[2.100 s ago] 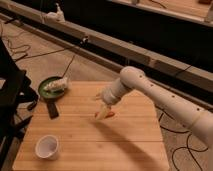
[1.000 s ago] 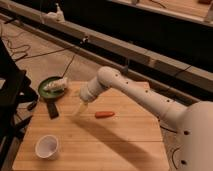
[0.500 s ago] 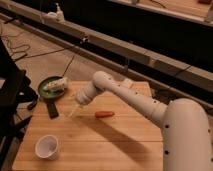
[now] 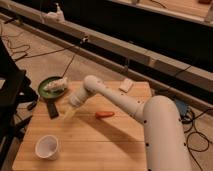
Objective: Place the eraser in the ceramic cup
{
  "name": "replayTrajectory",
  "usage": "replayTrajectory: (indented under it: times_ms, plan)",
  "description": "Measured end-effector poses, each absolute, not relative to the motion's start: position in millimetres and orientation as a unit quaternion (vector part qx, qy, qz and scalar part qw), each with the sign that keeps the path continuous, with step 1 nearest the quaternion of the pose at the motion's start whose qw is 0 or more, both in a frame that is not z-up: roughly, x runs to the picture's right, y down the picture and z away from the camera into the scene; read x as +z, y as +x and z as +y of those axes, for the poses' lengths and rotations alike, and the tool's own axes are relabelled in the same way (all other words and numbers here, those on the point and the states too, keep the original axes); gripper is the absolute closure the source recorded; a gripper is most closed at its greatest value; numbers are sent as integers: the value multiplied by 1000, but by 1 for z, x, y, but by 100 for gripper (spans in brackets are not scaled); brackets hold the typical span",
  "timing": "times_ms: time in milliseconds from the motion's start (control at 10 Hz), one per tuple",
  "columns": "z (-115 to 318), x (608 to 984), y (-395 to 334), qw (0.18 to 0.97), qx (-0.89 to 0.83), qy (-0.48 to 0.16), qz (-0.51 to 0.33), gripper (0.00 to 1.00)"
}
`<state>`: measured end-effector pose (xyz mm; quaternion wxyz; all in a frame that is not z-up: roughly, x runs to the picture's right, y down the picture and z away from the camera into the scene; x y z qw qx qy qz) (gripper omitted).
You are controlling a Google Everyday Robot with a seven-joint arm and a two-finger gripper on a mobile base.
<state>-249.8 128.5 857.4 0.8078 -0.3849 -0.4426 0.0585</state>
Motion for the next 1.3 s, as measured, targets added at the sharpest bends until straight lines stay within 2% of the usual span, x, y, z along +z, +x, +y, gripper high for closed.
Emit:
replayTrajectory:
  times_ms: [400, 1300]
  plan:
    - [105, 886, -283, 826, 61, -333, -451, 27]
    - [114, 877, -286, 829, 92, -324, -446, 27]
